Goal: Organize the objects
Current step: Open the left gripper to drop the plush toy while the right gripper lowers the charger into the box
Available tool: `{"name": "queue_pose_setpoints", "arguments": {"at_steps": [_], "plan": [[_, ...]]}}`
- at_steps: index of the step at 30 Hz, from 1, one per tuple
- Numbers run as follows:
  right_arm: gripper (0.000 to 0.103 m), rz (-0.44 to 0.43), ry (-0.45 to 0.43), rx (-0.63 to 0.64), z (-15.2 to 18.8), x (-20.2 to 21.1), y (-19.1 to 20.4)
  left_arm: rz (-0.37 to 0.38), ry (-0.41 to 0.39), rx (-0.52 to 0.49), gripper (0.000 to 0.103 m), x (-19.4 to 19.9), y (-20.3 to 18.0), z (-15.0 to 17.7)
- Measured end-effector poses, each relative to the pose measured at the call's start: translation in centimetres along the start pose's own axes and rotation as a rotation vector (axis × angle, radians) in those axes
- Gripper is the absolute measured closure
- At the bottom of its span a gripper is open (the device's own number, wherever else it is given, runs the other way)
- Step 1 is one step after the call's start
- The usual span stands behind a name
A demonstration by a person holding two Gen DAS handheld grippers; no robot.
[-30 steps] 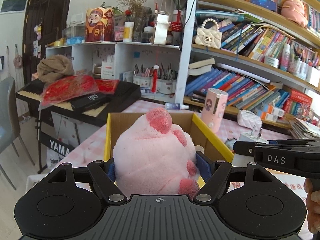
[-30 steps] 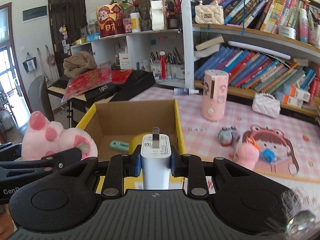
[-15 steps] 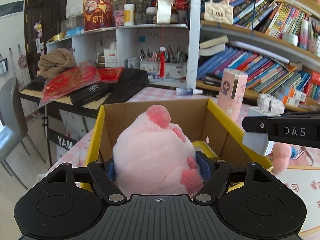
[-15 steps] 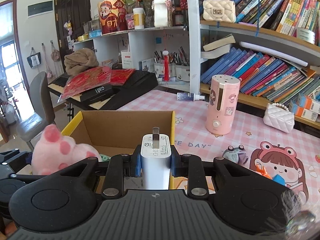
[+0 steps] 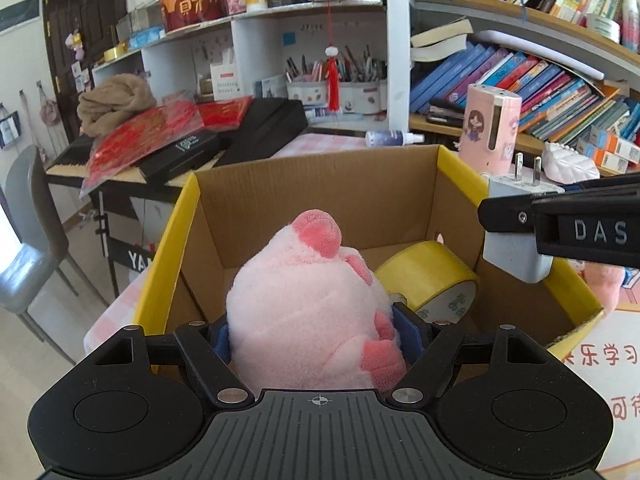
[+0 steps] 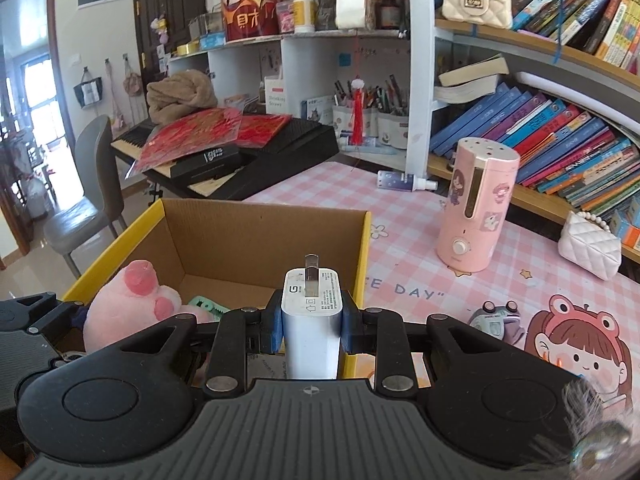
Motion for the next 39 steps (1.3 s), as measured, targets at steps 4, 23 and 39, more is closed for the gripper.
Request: {"name": "queue_pose_setpoints", "arguments": {"at_steps": [4, 23, 39], "plan": [[0.078, -0.011, 0.017, 0.018, 0.1, -0.9, 0.1, -0.016, 0.017, 0.002, 0.023, -0.6, 0.1, 0.1], [0.078, -0.027, 0.015, 0.07, -1.3, -3.7, 0.1, -0.033, -0.035, -0.043, 0.01, -0.5, -0.6, -0.7], [0.078, -0.123, 0.121, 0.156, -2.8, -8.6, 3.1, -0.078, -0.133, -0.036, 0.006, 2.7, 0.8, -1.2]]}}
Point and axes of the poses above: each gripper's, at about its wrist camera, not at the fingertips, and x roughly against the way its jaws point, y to its left, z to its underside, the point moved 7 cm from there along -x, roughly the way its jaws point, and after that the axes turned 3 degrees about -z, right-handed, at the moved point
